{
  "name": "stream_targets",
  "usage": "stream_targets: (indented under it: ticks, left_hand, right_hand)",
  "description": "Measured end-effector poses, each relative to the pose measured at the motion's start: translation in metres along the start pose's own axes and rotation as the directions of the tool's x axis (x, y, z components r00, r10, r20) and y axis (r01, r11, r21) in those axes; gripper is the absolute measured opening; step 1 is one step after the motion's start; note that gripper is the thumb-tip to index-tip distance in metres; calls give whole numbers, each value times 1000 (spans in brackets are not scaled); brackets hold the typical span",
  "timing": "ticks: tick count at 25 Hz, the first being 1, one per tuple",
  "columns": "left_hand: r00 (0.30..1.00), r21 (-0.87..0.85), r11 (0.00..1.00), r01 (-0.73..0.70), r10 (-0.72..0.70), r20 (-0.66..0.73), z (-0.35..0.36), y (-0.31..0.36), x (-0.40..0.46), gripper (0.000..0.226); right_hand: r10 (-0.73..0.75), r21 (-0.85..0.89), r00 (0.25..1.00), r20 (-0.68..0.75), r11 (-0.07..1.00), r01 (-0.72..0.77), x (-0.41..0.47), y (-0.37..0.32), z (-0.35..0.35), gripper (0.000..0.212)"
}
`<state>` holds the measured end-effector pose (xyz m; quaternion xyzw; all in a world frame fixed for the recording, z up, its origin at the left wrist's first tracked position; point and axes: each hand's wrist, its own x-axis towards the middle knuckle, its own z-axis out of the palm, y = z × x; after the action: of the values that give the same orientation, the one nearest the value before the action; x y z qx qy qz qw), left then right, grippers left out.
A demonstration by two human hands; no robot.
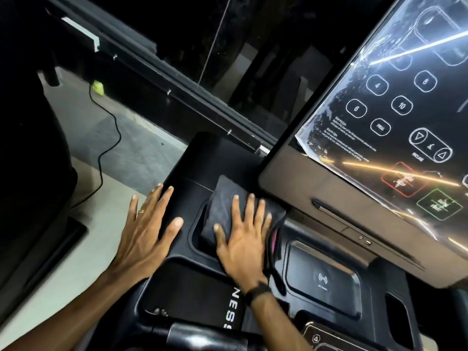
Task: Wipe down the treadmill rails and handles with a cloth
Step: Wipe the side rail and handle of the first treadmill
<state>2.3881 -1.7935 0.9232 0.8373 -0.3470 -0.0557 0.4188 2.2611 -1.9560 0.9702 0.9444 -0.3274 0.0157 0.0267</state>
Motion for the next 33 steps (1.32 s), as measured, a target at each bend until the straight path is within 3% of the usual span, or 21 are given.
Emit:
stream_targets:
  ticks: [3, 6, 9, 10, 13, 16, 20, 22, 25, 27, 30, 33]
  left_hand:
    - [1000, -2, 1000, -4, 4, 9, 0, 0, 0, 73]
    - [999, -2, 1000, -1, 1, 35, 1, 0, 1, 72]
    - [999, 8, 1000, 1, -1, 36, 2, -2, 0, 72]
    - [999, 14, 1000, 0, 0, 34, 2, -1, 0, 72]
    - [1000, 19, 1000, 3, -4, 27, 3, 1, 1, 73]
    - [1000, 1, 1000, -19, 19, -3, 1, 2, 2, 75]
    - [991, -39, 999, -11, 6, -136, -1, 3, 0, 79]
    - [981, -71, 997, 2, -15, -193, -2, 2, -2, 78]
    - [968, -136, 989, 54, -85, -235, -3, 1, 0, 74]
    - [932, -257, 956, 144, -218, -290, -8, 4, 1, 71]
    - [869, -447, 860, 245, -399, -293, -23, 0, -7, 70]
    - [876, -426, 858, 286, -414, -246, -41, -16, -22, 74]
  right_hand:
    - [110, 51, 994, -11, 993, -109, -12, 20, 0, 68]
    - [211, 155, 977, -16, 966, -206, 45, 24, -11, 59]
    - [204, 397, 957, 206, 876, -272, 111, 28, -18, 51]
    - [232, 468, 949, 212, 828, -307, 131, 25, -18, 53]
    - [229, 309, 971, 63, 921, -238, 177, 0, -8, 58]
    - [-20, 68, 996, 88, 998, 14, 179, -42, -2, 62]
    - [-416, 193, 906, 75, 898, 396, 98, -62, -1, 61]
    - [-429, 230, 902, 48, 884, 408, 69, -41, 2, 57]
    - [-125, 131, 992, 5, 984, 123, 110, -19, 7, 53]
    - [17, 135, 998, 58, 990, -25, 153, -34, 2, 53]
    - [-84, 86, 994, 72, 993, 77, 169, -64, 5, 53]
    - [-285, 64, 956, 67, 958, 281, 136, -85, 8, 48]
